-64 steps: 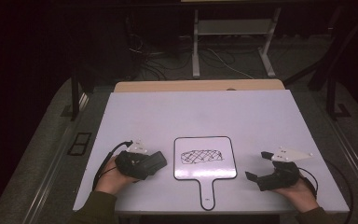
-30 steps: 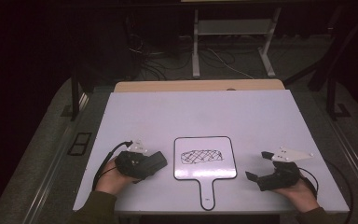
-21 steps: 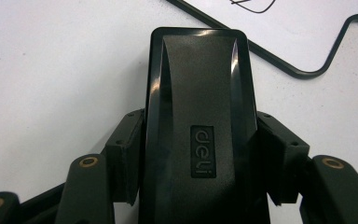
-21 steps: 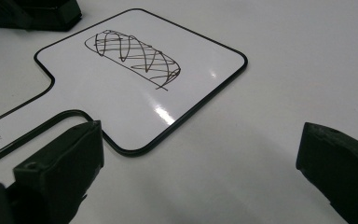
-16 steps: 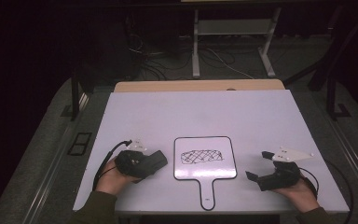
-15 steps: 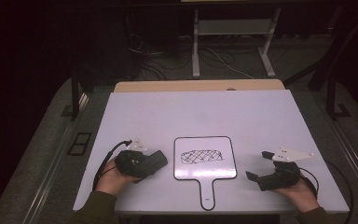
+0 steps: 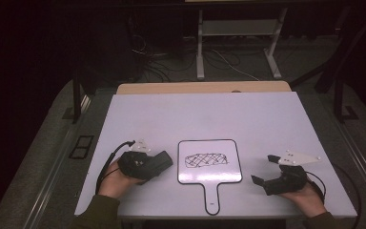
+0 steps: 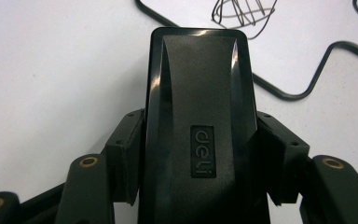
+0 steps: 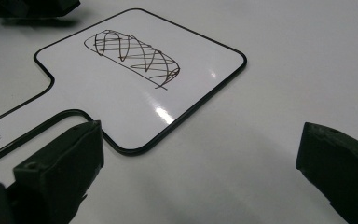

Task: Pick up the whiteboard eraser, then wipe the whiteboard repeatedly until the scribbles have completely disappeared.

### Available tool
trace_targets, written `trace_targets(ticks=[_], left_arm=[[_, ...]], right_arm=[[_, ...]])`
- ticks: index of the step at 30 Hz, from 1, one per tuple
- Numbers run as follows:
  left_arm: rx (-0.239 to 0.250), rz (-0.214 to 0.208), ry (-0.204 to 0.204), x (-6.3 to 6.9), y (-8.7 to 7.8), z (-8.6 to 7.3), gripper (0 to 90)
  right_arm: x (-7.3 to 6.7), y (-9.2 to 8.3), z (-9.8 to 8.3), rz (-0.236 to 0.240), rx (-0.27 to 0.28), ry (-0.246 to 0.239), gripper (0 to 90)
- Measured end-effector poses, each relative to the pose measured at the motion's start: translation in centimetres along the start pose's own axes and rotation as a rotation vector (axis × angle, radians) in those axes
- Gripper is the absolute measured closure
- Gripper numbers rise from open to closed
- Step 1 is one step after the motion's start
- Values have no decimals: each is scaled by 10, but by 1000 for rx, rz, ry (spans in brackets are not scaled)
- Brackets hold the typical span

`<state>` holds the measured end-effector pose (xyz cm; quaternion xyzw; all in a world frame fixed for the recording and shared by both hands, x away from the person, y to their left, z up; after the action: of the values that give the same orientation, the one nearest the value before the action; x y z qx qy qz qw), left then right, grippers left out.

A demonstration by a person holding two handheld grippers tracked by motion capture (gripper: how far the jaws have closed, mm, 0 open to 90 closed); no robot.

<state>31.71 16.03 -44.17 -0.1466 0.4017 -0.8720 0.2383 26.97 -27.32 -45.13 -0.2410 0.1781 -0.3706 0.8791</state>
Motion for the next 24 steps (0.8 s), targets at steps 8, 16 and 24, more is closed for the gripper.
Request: trace_targets(ticks=[8,16,24], left_arm=[[23,-12,6,2,1,14,393],[37,-30,45,6,13,39,393],[29,-59,96,12,38,66,393]], right_arm=[[-1,1,1,3,1,1,0],[-2,2,1,4,-1,-2,0],[0,2,0,0,-1,8,0]])
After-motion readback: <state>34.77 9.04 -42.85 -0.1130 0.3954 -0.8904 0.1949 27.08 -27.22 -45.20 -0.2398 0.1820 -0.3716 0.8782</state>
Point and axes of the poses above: each handheld gripper's, and its own axes: y roughly forward along the jaws, z roughly out of its top, x roughly to its right, the point moved 3 cm from there along y, roughly forward along the jaws, and after that the axes turned 3 degrees about y, right-handed, at the moved point
